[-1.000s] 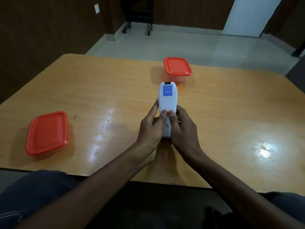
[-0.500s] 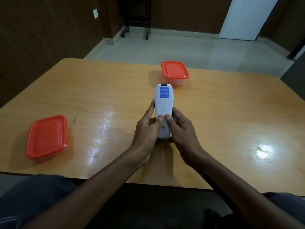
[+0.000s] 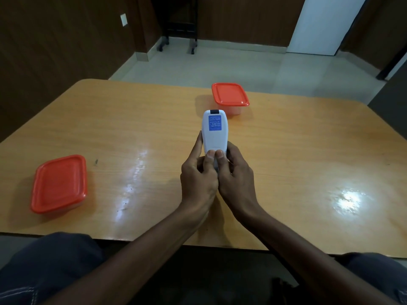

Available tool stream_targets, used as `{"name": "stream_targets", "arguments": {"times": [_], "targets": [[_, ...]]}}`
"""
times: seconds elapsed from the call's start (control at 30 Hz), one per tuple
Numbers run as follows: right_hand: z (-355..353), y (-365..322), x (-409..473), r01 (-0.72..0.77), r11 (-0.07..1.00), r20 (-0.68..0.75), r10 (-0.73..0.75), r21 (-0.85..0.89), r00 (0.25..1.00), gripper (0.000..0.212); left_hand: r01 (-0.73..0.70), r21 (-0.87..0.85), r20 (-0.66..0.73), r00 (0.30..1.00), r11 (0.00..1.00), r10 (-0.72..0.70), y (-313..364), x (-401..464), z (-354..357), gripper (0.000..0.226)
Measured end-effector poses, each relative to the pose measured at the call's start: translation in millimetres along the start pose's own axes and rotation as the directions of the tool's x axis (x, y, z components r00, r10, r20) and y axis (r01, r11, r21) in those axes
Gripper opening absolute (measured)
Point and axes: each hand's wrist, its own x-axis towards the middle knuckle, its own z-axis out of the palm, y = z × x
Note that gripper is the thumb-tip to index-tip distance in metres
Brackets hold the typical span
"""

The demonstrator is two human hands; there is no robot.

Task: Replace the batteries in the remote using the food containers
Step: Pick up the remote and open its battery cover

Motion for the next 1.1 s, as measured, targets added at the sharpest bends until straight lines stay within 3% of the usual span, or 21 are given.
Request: {"name": "stream_targets", "arguments": {"times": [0.27, 0.43, 0.57, 0.73, 0.93, 1.1], "targets": [[-9, -1, 6, -0.056, 0.995, 0.088, 0.048, 0.088, 0.995, 0.043, 0.042, -0.031, 0.075, 0.996, 0.999, -0.040, 2, 8, -6, 0.062], [-21, -2, 21, -0.138, 0.984, 0.238, 0.108, 0.115, 0.965, 0.044, 0.222, -0.165, 0.190, 0.963, 0.961, -0.190, 9, 22, -15, 0.062], [-23, -2, 21, 0.108, 0.987, 0.101, -0.097, -0.117, 0.990, 0.048, 0.357, -0.328, 0.221, 0.929, 0.875, -0.296, 17, 33, -18, 0.053], [-20, 7, 15, 0.298, 0.814, 0.101, -0.287, -0.498, 0.953, 0.062, 0.378, -0.461, 0.142, 0.924, 0.802, -0.354, 18, 44, -23, 0.046], [-16, -1, 22, 0.272, 0.803, 0.121, -0.246, -0.530, 0.962, 0.047, 0.382, -0.485, 0.074, 0.914, 0.787, -0.398, 11, 44, -23, 0.040], [-26, -2, 26, 0.317, 0.757, 0.225, -0.227, -0.572, 0.948, 0.049, 0.398, -0.450, 0.035, 0.903, 0.800, -0.429, 6, 43, -17, 0.039]]}}
